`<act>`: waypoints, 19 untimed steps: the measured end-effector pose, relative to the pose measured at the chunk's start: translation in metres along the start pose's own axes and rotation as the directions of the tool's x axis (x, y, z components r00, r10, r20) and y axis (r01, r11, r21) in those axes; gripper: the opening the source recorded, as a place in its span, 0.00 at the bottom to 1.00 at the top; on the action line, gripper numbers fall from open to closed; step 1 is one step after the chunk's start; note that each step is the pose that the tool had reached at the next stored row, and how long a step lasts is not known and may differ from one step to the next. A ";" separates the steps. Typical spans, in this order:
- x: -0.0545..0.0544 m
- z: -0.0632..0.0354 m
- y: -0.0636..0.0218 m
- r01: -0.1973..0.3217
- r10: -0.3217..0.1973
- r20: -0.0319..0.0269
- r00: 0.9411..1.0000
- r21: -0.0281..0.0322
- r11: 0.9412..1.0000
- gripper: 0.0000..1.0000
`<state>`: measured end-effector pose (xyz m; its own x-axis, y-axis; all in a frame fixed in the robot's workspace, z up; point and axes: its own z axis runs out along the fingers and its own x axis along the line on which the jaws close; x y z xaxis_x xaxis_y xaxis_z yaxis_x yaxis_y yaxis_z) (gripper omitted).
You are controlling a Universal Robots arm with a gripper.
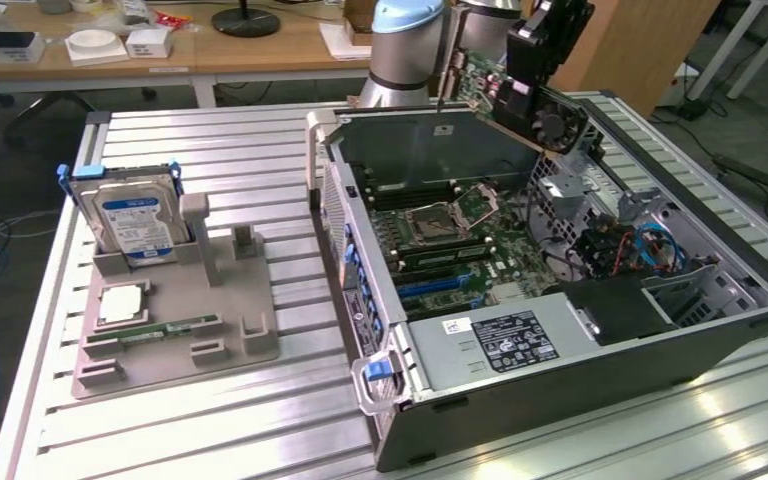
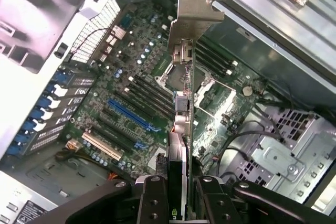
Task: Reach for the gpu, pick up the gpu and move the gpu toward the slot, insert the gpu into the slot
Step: 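Insert the gpu into the slot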
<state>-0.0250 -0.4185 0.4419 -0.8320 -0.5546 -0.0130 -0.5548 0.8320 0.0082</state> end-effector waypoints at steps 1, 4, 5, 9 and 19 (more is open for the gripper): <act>0.000 0.0000 0.0000 0.010 -0.010 0.000 1.000 -0.002 1.000 0.26; 0.000 0.0000 0.0001 0.038 -0.038 0.002 0.999 -0.007 0.999 0.26; 0.000 0.0000 0.0001 0.052 -0.052 0.003 0.999 -0.009 0.999 0.26; 0.000 0.0001 0.0000 0.116 -0.116 0.004 0.993 -0.011 0.993 0.26; 0.000 0.0027 0.0000 0.398 -0.398 0.005 0.917 -0.017 0.917 0.26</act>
<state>-0.0250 -0.4185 0.4392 -0.5420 -0.8401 -0.0205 -0.8403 0.5417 0.0198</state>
